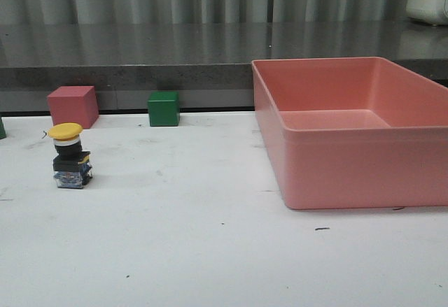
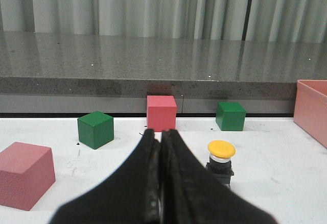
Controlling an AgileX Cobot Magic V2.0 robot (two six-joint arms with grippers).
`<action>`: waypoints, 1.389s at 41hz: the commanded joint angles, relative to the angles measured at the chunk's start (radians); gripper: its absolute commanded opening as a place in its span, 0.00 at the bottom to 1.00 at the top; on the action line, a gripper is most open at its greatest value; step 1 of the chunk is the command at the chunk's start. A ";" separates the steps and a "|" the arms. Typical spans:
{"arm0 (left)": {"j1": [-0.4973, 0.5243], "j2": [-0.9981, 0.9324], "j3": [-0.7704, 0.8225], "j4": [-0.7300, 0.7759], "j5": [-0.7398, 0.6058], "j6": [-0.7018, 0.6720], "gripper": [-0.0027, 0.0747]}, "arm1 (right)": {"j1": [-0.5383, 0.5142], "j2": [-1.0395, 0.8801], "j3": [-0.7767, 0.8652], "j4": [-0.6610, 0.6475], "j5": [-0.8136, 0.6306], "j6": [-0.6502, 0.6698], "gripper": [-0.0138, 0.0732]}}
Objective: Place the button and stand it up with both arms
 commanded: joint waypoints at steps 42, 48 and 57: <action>0.000 -0.025 0.016 0.059 -0.064 -0.106 0.01 | -0.005 0.009 -0.022 0.005 -0.069 -0.008 0.08; 0.000 -0.025 0.016 0.059 -0.064 -0.106 0.01 | -0.005 0.009 -0.022 0.005 -0.069 -0.008 0.08; 0.000 -0.025 0.016 0.059 -0.064 -0.106 0.01 | -0.004 0.000 -0.016 0.005 -0.075 -0.008 0.08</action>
